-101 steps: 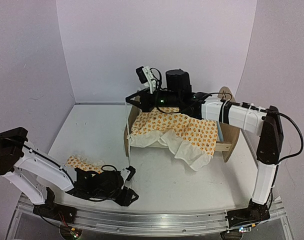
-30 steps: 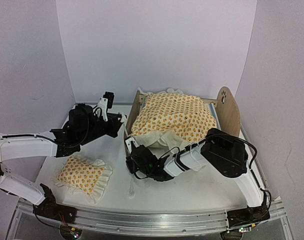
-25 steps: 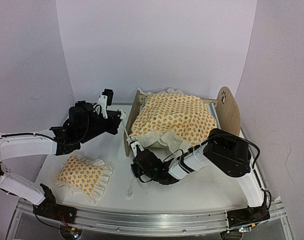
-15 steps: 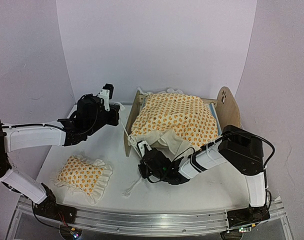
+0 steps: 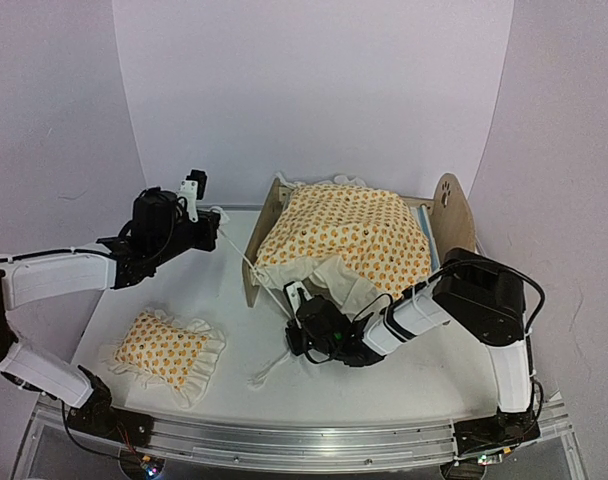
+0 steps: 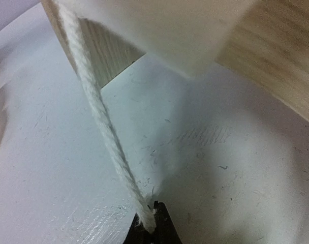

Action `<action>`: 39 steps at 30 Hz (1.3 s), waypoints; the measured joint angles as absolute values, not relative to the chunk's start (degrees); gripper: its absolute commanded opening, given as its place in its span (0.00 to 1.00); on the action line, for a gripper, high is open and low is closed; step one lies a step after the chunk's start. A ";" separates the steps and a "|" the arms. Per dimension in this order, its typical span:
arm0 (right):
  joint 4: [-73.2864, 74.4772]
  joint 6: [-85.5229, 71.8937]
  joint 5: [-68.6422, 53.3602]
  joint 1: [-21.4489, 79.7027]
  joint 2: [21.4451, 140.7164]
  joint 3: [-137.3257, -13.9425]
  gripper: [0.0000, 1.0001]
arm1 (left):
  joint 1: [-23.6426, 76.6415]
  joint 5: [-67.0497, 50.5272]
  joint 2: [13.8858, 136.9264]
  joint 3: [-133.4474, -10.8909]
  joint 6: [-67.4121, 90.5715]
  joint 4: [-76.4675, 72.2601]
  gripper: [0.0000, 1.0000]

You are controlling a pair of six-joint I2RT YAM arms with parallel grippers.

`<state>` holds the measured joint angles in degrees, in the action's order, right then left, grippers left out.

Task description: Set up the pet bed

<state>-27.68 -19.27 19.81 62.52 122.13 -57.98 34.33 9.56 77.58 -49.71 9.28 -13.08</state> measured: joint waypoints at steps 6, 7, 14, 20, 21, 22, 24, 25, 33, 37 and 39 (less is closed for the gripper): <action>-24.49 -18.44 13.78 62.33 121.34 -60.16 0.00 | 33.58 -5.98 68.14 -44.29 14.20 -12.12 0.00; -23.79 -18.50 13.02 62.15 121.10 -60.27 0.00 | 33.45 -6.52 66.35 -42.59 15.14 -11.75 0.00; -24.53 -19.79 11.16 60.23 120.46 -58.15 0.00 | 32.82 -2.76 58.50 -37.43 17.08 -4.67 0.00; -28.34 -17.56 9.82 61.08 118.08 -52.84 0.00 | 32.97 -6.59 69.73 -50.57 14.33 -1.32 0.00; -28.82 -16.62 8.80 61.49 117.80 -52.34 0.00 | 32.99 -7.99 73.23 -54.04 13.76 -1.23 0.00; -29.21 -15.88 7.90 61.87 117.73 -52.14 0.00 | 33.04 -9.23 76.77 -57.49 13.39 -1.21 0.00; -29.54 -14.06 6.39 63.35 117.71 -52.34 0.00 | 33.10 -11.86 83.88 -64.31 12.78 -0.93 0.00; -29.39 -13.15 5.98 64.47 117.82 -52.99 0.00 | 33.12 -12.64 86.67 -66.83 12.29 -0.86 0.00; -26.70 -8.56 8.03 69.60 124.18 -65.45 0.00 | 33.26 -14.26 106.13 -83.88 7.97 1.39 0.00; -23.46 -6.85 12.23 69.32 128.05 -69.52 0.00 | 33.28 -13.30 109.65 -88.38 6.37 4.19 0.00; -22.65 -5.91 13.74 69.43 128.62 -70.37 0.00 | 33.28 -12.99 110.63 -89.73 5.89 5.23 0.00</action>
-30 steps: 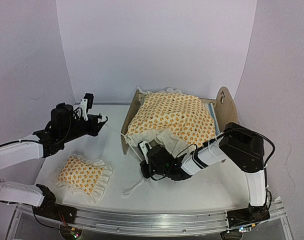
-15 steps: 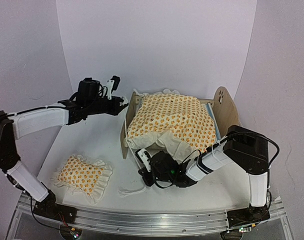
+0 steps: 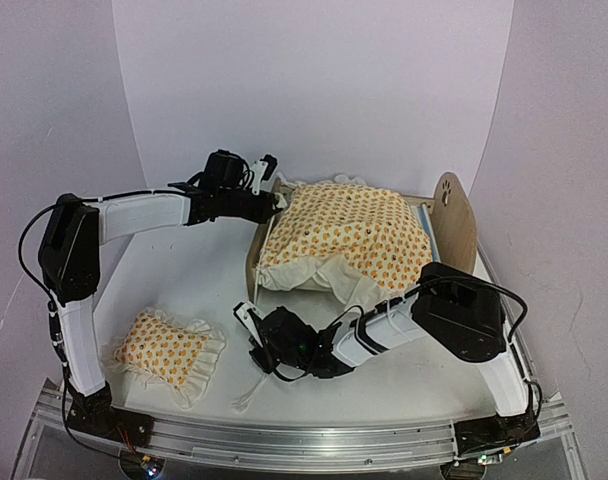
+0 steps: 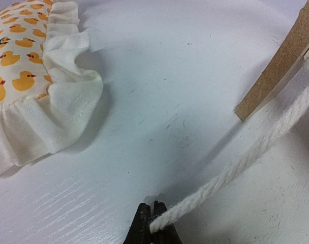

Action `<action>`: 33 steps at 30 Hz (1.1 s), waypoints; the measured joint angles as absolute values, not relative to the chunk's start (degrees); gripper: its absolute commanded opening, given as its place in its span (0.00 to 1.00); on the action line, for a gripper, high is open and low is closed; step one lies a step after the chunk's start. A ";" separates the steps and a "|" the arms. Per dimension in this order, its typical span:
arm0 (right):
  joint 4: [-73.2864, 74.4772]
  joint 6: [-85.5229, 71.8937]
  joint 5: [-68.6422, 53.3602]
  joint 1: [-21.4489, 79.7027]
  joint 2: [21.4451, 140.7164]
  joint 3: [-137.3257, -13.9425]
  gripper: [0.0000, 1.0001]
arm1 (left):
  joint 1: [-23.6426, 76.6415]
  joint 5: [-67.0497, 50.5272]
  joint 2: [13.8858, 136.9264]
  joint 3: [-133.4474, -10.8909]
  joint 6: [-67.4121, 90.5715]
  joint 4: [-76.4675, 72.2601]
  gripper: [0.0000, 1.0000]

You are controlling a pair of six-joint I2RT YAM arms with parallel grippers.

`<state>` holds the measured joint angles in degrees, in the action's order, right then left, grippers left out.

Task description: Set up the pet bed

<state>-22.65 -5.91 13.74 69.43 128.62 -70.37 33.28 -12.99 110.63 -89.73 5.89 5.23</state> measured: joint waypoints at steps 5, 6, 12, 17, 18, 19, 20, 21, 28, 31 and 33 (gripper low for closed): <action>-19.25 -3.70 18.24 70.22 130.87 -74.87 0.00 | 33.28 -11.90 111.61 -92.18 5.52 7.27 0.00; -18.87 -3.38 19.16 70.39 131.20 -75.50 0.00 | 33.28 -11.86 111.68 -92.58 5.39 7.66 0.00; -19.79 -6.07 18.04 68.58 126.45 -68.60 0.00 | 33.26 -13.87 111.18 -92.25 4.54 7.57 0.00; -19.99 -12.21 7.77 61.23 119.55 -59.55 0.00 | 32.95 -21.37 100.22 -81.62 7.60 3.90 0.00; -20.23 -12.97 6.24 60.53 119.59 -59.66 0.00 | 33.06 -22.37 96.51 -78.19 8.12 3.14 0.00; -20.32 -13.85 4.45 60.03 119.70 -59.86 0.00 | 33.28 -22.74 92.79 -74.59 8.71 2.55 0.00; -20.47 -14.76 2.63 59.83 120.01 -60.27 0.00 | 33.63 -22.76 89.78 -71.46 9.04 2.22 0.00; -20.84 -15.59 1.04 59.81 120.49 -60.71 0.00 | 34.33 -22.39 86.32 -67.31 9.45 1.17 0.00; -22.20 -20.03 -7.70 60.20 120.31 -59.99 0.31 | 40.34 -15.49 74.11 -42.50 14.04 -3.01 0.00; -18.46 -20.25 -9.13 60.23 114.56 -55.72 0.59 | 41.47 -9.39 74.15 -35.64 17.26 -2.48 0.11; -13.34 -19.27 -9.43 60.20 108.68 -53.87 0.68 | 41.95 -5.43 74.32 -33.58 18.87 -1.43 0.37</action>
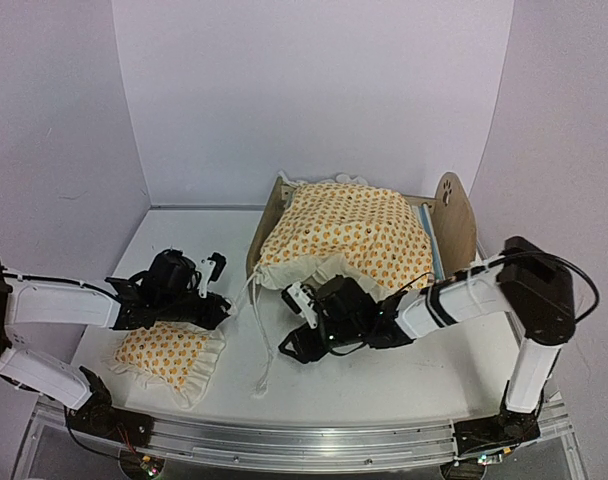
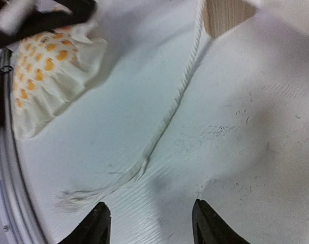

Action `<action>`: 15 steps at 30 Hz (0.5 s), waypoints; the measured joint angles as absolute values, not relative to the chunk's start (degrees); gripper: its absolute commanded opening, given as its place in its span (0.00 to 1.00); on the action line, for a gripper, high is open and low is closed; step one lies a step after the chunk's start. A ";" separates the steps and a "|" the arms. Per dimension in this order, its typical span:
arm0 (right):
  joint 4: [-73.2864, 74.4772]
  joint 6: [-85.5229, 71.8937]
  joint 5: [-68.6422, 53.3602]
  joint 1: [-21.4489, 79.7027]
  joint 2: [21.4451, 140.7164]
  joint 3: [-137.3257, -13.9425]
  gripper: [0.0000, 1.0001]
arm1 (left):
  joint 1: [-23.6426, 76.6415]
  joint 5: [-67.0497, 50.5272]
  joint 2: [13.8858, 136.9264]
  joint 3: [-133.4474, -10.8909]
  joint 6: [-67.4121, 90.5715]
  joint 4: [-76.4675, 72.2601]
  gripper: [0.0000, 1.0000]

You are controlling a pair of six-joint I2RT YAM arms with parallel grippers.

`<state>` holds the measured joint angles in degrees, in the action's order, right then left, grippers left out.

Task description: Set up the pet bed

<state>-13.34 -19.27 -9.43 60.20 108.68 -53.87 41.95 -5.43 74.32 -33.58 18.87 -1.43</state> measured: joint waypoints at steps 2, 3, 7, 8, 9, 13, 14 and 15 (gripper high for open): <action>-7.57 -17.06 -9.10 60.03 102.30 -54.26 0.78 | 42.17 -2.17 74.32 -33.41 20.16 -0.45 0.55; -5.34 -16.27 -8.49 60.01 99.94 -54.98 0.82 | 42.22 -1.10 74.30 -33.56 20.29 -0.25 0.61; 4.29 -10.85 -1.93 59.07 90.39 -59.59 0.98 | 42.22 1.72 73.01 -35.64 21.54 1.17 0.96; 6.13 -9.93 -0.05 58.46 88.38 -60.29 0.98 | 42.24 1.74 72.18 -36.36 21.85 1.19 0.97; 7.90 -9.17 1.89 57.58 86.54 -60.86 0.98 | 42.26 1.58 71.22 -37.04 22.13 1.10 0.97; 15.09 -6.85 11.40 53.54 83.74 -63.68 0.98 | 43.20 0.10 67.48 -38.98 23.03 -0.19 0.90; 17.39 -6.55 13.80 52.71 84.12 -64.71 0.98 | 43.77 -0.43 67.05 -39.24 23.09 -1.23 0.88; 19.90 -6.44 16.12 52.23 84.77 -65.87 0.98 | 44.47 -0.99 67.05 -39.62 23.20 -2.33 0.88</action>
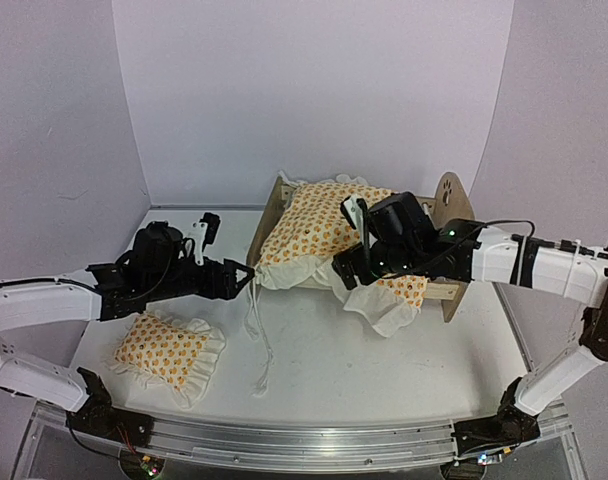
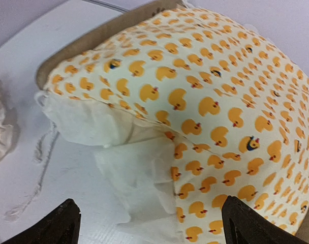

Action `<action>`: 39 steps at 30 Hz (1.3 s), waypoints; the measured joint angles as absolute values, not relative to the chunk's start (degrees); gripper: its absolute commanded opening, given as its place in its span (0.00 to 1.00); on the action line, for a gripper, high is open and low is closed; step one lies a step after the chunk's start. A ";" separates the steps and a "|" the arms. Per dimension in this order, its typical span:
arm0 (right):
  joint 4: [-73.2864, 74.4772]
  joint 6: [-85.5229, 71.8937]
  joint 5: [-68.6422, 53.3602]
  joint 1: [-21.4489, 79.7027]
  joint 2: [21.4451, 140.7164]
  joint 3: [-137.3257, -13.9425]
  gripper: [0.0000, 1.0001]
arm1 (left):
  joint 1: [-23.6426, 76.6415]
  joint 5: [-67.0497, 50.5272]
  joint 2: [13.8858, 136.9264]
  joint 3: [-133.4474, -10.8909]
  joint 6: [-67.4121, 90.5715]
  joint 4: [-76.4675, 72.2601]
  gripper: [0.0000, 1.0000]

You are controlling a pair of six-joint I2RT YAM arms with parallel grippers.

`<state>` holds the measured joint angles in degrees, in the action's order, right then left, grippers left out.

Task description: Set up the pet bed

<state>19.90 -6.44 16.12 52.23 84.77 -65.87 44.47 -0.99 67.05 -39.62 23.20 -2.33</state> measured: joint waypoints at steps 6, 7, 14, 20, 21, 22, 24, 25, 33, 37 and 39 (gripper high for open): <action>32.40 -12.23 27.55 52.51 88.42 -68.99 0.98 | 49.36 -0.14 78.37 -47.33 22.98 -5.34 0.89; 35.55 -14.98 29.52 52.64 88.42 -68.99 0.98 | 50.22 0.23 81.21 -49.01 22.74 -5.93 0.88; 45.06 -28.49 29.58 51.94 83.13 -61.73 0.75 | 54.39 -4.64 91.98 -55.83 19.86 -11.14 0.81; 37.65 -30.28 19.62 43.94 74.70 -48.93 0.95 | 56.47 -13.02 94.78 -55.92 19.49 -21.71 0.86; 35.07 -29.98 18.17 42.39 74.61 -47.31 0.94 | 56.88 -13.61 95.35 -56.01 19.40 -22.70 0.87; 32.29 -29.78 16.93 41.32 74.98 -45.93 0.92 | 57.41 -14.04 96.05 -56.14 19.38 -23.59 0.87; 26.68 -29.34 15.03 40.88 76.40 -44.10 0.81 | 58.78 -14.46 97.14 -56.21 19.22 -24.69 0.90; 24.56 -28.99 14.33 40.91 77.34 -43.72 0.74 | 59.64 -14.44 97.47 -56.21 19.07 -24.99 0.91; 11.49 -26.74 8.12 43.40 82.30 -45.60 0.14 | 64.60 -11.57 97.84 -55.11 16.19 -29.80 0.93; 10.17 -27.83 4.64 45.04 80.05 -49.58 0.02 | 64.53 -9.17 98.26 -54.50 14.87 -31.14 0.94; 10.63 -28.16 3.60 45.10 78.22 -51.40 0.01 | 64.40 -7.35 99.42 -55.11 14.28 -31.77 0.95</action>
<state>10.63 -28.16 3.60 45.10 78.22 -51.40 64.40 -7.35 99.42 -55.11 14.28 -31.77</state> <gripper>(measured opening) 0.039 0.936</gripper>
